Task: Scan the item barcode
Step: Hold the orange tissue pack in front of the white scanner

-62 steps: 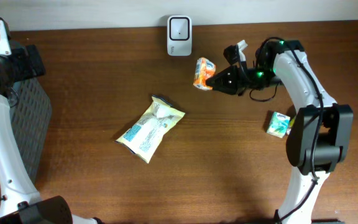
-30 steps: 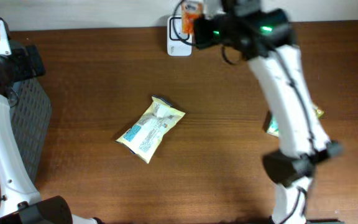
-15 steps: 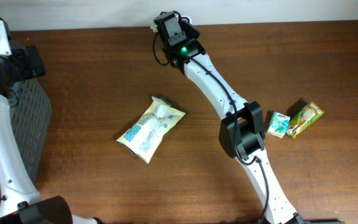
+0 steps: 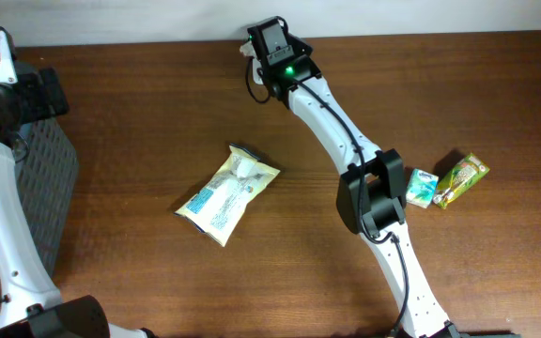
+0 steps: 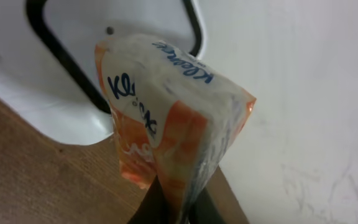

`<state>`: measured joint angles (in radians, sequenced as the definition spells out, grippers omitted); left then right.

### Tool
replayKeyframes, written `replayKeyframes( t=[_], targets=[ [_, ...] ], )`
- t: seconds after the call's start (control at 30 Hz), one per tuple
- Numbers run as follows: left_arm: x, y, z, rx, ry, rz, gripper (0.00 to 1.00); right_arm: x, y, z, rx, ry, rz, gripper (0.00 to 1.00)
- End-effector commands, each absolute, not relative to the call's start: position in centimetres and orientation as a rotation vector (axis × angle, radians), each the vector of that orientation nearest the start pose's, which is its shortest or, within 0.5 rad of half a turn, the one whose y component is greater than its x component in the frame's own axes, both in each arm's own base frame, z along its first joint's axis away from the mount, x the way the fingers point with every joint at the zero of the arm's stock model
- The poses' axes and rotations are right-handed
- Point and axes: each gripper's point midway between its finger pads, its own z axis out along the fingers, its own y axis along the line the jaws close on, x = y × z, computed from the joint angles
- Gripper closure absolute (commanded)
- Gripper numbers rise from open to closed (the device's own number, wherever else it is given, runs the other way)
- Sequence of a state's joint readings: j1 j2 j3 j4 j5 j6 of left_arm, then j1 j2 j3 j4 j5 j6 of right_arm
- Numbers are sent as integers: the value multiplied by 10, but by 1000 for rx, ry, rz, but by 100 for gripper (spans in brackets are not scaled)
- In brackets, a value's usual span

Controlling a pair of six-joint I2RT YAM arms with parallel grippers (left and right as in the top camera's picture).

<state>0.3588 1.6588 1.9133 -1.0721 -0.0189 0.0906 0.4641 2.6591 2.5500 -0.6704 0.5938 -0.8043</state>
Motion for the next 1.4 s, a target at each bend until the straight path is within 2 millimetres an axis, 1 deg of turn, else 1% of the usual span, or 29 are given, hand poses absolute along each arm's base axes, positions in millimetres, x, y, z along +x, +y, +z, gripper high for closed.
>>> replayKeyframes(
  t=[0.0, 0.1, 0.17, 0.27, 0.4, 0.47, 0.5, 0.57, 0.7, 0.73, 0.77, 0.87, 0.93, 1.07, 1.1, 1.2, 1.23, 1.3, 1.33, 1.37],
  targets=[
    [401, 156, 327, -315, 2358, 253, 1, 627, 222, 106, -1235, 2016, -875, 96],
    [401, 156, 327, -314, 2358, 253, 1, 629, 223, 108, -1224, 2008, -874, 96],
    [401, 156, 327, -315, 2358, 253, 1, 633, 225, 113, -1279, 1954, -908, 96],
    [401, 156, 327, -314, 2357, 253, 1, 641, 230, 120, -1268, 1901, -915, 96],
    [401, 156, 327, -315, 2358, 253, 1, 644, 232, 111, -1270, 1893, -885, 96],
    [401, 156, 327, -314, 2357, 253, 1, 643, 231, 100, -1370, 1861, -919, 96],
    [401, 156, 327, -315, 2358, 253, 1, 642, 230, 94, -1455, 1827, -957, 96],
    [401, 156, 327, -314, 2358, 253, 1, 642, 229, 93, -1501, 1801, -989, 96],
    [401, 156, 327, -314, 2357, 253, 1, 651, 220, 114, -1370, 1791, -1099, 96],
    [401, 156, 327, -314, 2358, 253, 1, 655, 215, 124, -1307, 1786, -1146, 96],
    [401, 156, 327, -314, 2357, 253, 1, 656, 214, 127, -1285, 1783, -1156, 96],
    [401, 156, 327, -314, 2358, 253, 1, 657, 217, 128, -1283, 1775, -1144, 96],
    [401, 156, 327, -315, 2358, 253, 1, 658, 231, 123, -1328, 1742, -1047, 96],
    [401, 156, 327, -315, 2358, 253, 1, 665, 236, 133, -1284, 1705, -1023, 96],
    [401, 156, 327, -314, 2357, 253, 1, 665, 239, 132, -1294, 1698, -1005, 96],
    [401, 156, 327, -314, 2357, 253, 1, 660, 253, 118, -1391, 1681, -897, 96],
    [401, 156, 327, -314, 2358, 253, 1, 660, 256, 117, -1399, 1673, -884, 96],
    [401, 156, 327, -314, 2357, 253, 1, 661, 255, 120, -1384, 1668, -891, 96],
    [401, 156, 327, -315, 2358, 253, 1, 662, 252, 122, -1371, 1674, -911, 96],
    [401, 156, 327, -314, 2357, 253, 1, 664, 245, 127, -1335, 1688, -964, 96]
  ],
)
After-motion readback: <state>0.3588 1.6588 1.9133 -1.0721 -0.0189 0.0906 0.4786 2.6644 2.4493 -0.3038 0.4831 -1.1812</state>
